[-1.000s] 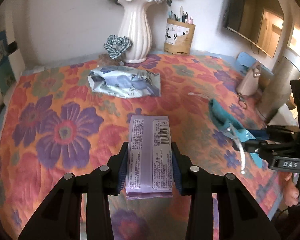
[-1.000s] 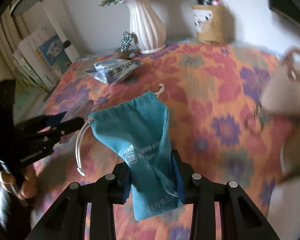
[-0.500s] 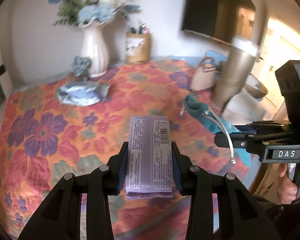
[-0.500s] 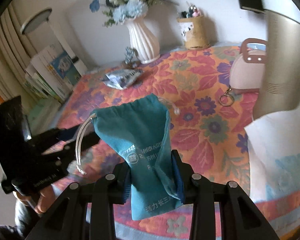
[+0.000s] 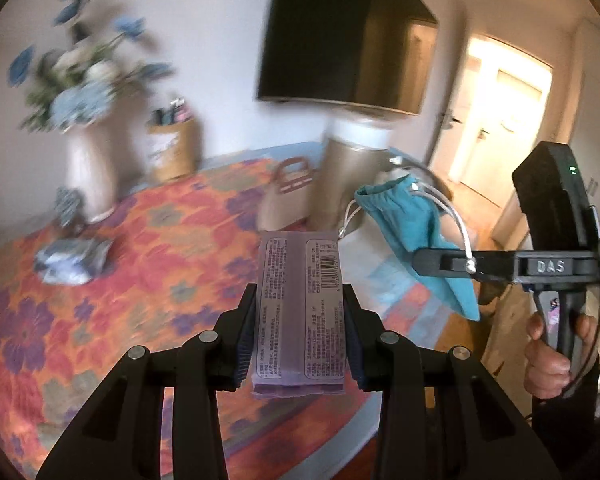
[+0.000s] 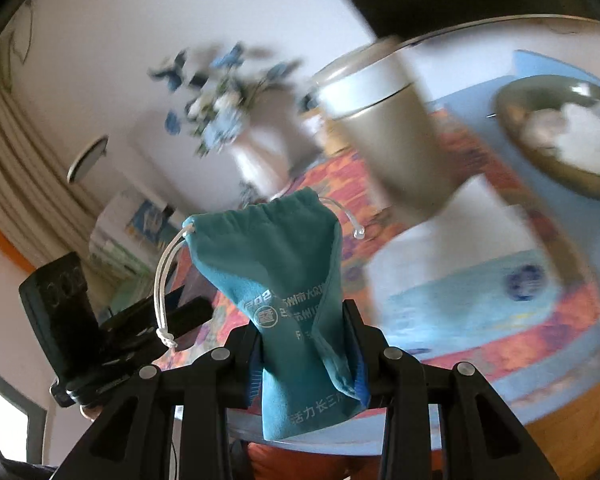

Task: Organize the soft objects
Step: 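Carry the packet and teal pouch to the glass bowl and release both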

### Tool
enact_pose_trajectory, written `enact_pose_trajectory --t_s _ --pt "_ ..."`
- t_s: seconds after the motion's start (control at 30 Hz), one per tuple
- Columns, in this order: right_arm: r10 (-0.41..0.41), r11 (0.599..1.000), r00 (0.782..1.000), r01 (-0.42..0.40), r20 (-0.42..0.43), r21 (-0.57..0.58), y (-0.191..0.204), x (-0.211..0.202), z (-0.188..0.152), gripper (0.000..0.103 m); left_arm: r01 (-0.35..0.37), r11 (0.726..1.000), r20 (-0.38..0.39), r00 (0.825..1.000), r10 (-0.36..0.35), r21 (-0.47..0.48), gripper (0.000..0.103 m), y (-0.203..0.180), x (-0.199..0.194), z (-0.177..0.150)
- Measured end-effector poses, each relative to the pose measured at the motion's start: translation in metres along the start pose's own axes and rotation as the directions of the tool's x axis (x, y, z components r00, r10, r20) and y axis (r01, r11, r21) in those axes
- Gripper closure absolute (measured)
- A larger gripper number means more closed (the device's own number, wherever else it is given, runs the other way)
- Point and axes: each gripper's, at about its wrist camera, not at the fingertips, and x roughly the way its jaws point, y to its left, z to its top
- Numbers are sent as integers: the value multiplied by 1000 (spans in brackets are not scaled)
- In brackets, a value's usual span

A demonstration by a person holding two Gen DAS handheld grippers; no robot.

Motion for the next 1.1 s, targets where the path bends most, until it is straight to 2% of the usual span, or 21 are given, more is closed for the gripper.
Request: enact_pose_trajectory --t_s 0.2,0.3,0.43,0.53,0.7,0.87,0.9,1.1 --pt "-49 997 989 40 137 68 -39 -68 9 69 89 995 -3 996 -89 44 68 -46 22 22" --pt "-79 993 974 58 210 106 -61 -101 14 69 132 989 -6 991 -132 65 68 -70 34 34" --pt "-141 982 954 100 266 163 -87 -129 26 69 180 981 -11 984 -180 75 68 -102 54 57" --pt "-182 972 935 124 303 201 -104 -144 42 69 165 984 -7 986 -165 68 68 -124 74 81" --pt "-335 934 883 265 328 240 -127 -152 85 69 125 992 0 992 -125 -9 68 -146 112 119" --pt "-481 874 827 425 291 235 -152 -132 136 69 53 998 -1 999 -53 -38 68 -156 156 143" --pt "-491 868 827 438 273 235 -159 -125 148 69 33 998 -5 999 -34 -45 68 -157 167 147" --pt "-468 871 871 424 152 248 -207 -76 209 69 -28 996 -44 999 25 -80 68 -163 226 161"
